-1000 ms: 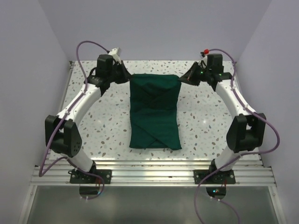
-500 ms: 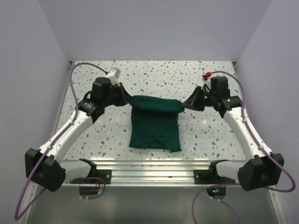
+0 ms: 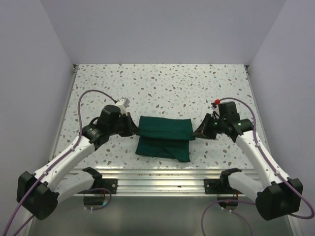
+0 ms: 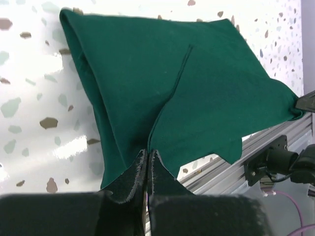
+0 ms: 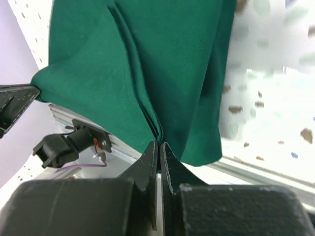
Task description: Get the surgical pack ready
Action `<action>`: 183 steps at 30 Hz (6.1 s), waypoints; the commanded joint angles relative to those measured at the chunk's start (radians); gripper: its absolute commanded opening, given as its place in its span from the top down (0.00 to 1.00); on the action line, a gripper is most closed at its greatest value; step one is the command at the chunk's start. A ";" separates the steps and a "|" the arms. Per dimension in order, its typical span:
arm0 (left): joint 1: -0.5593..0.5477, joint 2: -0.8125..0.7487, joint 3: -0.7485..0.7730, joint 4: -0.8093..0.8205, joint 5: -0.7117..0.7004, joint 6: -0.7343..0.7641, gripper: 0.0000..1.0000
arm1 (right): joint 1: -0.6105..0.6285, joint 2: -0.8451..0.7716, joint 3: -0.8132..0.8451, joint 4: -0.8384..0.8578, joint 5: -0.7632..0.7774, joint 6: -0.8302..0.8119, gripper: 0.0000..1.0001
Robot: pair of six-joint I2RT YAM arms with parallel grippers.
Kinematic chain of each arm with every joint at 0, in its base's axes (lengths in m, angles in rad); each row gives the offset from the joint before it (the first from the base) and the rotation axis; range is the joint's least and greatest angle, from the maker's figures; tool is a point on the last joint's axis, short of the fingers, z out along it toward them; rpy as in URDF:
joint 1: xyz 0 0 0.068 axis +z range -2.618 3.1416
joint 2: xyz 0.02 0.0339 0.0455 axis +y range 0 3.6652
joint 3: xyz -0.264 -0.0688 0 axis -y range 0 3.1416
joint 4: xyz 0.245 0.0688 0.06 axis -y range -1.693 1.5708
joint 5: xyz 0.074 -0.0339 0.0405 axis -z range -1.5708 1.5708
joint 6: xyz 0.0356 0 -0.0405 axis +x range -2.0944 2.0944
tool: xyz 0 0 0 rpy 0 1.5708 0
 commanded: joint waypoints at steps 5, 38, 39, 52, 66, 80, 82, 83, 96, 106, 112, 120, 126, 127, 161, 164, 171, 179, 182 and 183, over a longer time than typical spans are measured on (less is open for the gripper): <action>-0.009 -0.032 -0.068 -0.027 0.001 -0.024 1.00 | 0.058 -0.128 -0.171 -0.059 0.026 0.139 1.00; -0.010 0.066 -0.182 0.013 -0.029 0.031 0.56 | 0.311 -0.123 -0.332 0.151 0.230 0.324 0.55; -0.010 0.071 -0.183 0.017 -0.028 0.034 0.52 | 0.311 -0.114 -0.335 0.165 0.224 0.322 0.55; -0.010 0.186 -0.208 0.071 -0.010 0.033 0.68 | 0.346 0.021 -0.323 0.250 0.247 0.325 0.68; 0.020 0.376 -0.075 0.146 -0.028 -0.003 1.00 | 0.158 0.360 -0.018 0.256 0.245 0.083 0.85; 0.066 0.818 0.387 0.266 -0.146 -0.042 1.00 | 0.058 1.015 0.758 0.172 0.207 -0.115 0.81; 0.076 0.827 0.413 0.273 -0.140 -0.035 1.00 | 0.055 1.036 0.818 0.164 0.210 -0.109 0.78; 0.079 0.827 0.432 0.270 -0.140 -0.029 1.00 | 0.055 1.052 0.833 0.161 0.208 -0.107 0.72; 0.103 0.695 0.484 0.146 -0.160 0.036 0.46 | 0.050 0.963 0.971 0.000 0.317 -0.149 0.34; 0.112 0.603 0.458 0.054 -0.154 0.057 0.44 | 0.049 1.001 1.169 -0.059 0.382 -0.219 0.34; 0.115 0.582 0.449 0.028 -0.108 0.062 0.44 | 0.046 1.184 1.352 0.050 0.083 -0.265 0.37; 0.135 0.551 0.426 0.035 -0.025 0.065 0.44 | 0.046 1.343 1.380 0.226 -0.095 -0.233 0.38; 0.137 0.514 0.367 0.078 0.026 0.053 0.45 | 0.052 1.386 1.349 0.280 -0.163 -0.229 0.38; 0.137 0.508 0.355 0.078 0.024 0.053 0.45 | 0.052 1.392 1.349 0.279 -0.171 -0.230 0.40; 0.134 0.443 0.220 0.144 0.046 0.002 0.47 | 0.073 1.210 1.096 0.329 -0.296 -0.268 0.48; 0.134 0.442 0.226 0.143 0.044 0.007 0.47 | 0.072 1.205 1.094 0.326 -0.299 -0.268 0.50; 0.134 0.453 0.234 0.138 0.044 0.013 0.47 | 0.069 1.185 1.034 0.302 -0.261 -0.313 0.46; 0.134 0.462 0.240 0.137 0.049 0.017 0.47 | 0.061 1.198 1.067 0.233 -0.269 -0.364 0.57; 0.134 0.466 0.243 0.138 0.047 0.017 0.47 | 0.061 1.195 1.053 0.227 -0.276 -0.370 0.60; 0.134 0.470 0.245 0.138 0.049 0.017 0.48 | 0.061 1.193 1.051 0.221 -0.273 -0.374 0.59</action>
